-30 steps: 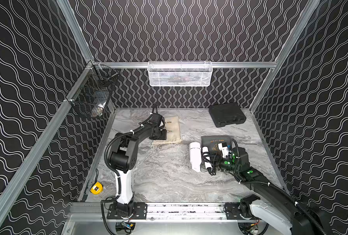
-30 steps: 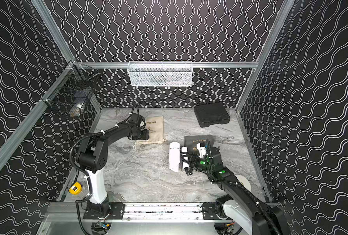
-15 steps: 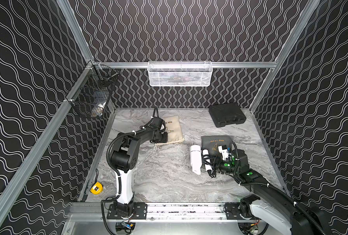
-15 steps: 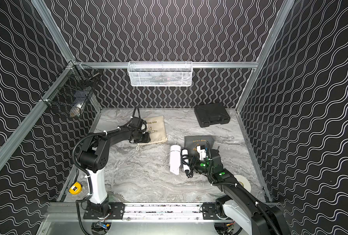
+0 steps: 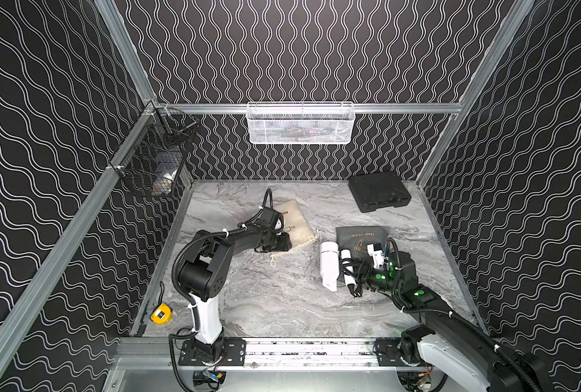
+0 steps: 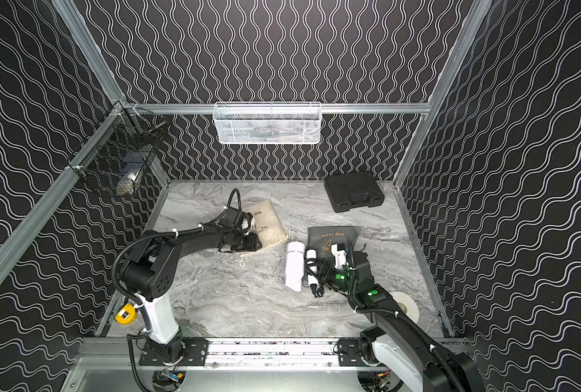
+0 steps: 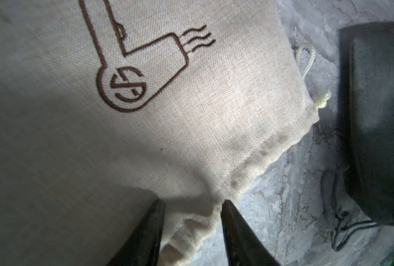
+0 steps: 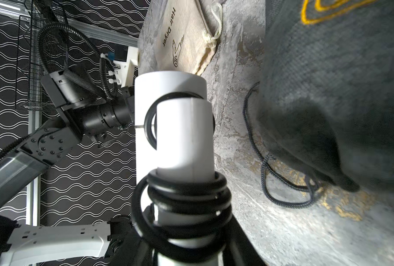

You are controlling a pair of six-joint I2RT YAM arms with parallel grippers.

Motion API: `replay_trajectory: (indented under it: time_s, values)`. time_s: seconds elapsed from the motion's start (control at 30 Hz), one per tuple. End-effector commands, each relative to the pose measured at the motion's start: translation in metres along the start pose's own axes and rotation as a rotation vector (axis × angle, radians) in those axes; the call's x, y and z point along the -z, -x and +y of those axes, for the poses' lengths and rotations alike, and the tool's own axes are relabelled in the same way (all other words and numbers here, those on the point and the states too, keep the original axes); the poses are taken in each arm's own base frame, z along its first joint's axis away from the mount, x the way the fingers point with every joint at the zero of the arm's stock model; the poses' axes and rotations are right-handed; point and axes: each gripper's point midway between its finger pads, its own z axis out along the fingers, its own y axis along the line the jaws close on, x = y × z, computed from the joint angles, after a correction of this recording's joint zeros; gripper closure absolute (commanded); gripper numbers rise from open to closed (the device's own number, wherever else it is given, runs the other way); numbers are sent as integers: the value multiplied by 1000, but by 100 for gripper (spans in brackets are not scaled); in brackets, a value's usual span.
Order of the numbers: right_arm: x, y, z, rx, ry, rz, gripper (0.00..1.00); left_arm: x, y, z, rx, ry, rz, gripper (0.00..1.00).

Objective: Pack away hair dryers
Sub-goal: Move the drawstring bag to the center of the board, then open the drawstring bag at the center of the board.

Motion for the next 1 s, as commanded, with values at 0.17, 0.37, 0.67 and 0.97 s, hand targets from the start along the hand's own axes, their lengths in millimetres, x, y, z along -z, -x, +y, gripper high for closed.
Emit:
replay_trajectory:
  time_s: [0.17, 0.37, 0.67, 0.97]
  values:
    - [4, 8, 10, 37, 12, -30, 85, 36, -12, -27, -97, 7, 32, 44]
    - [6, 10, 11, 55, 2, -35, 85, 58, -13, -19, -338, 169, 59, 40]
    - [7, 6, 10, 70, -2, -17, 85, 38, -24, -4, -491, 289, 163, 37]
    - [10, 1, 4, 57, 1, -24, 85, 20, -31, -4, -530, 249, 203, 40]
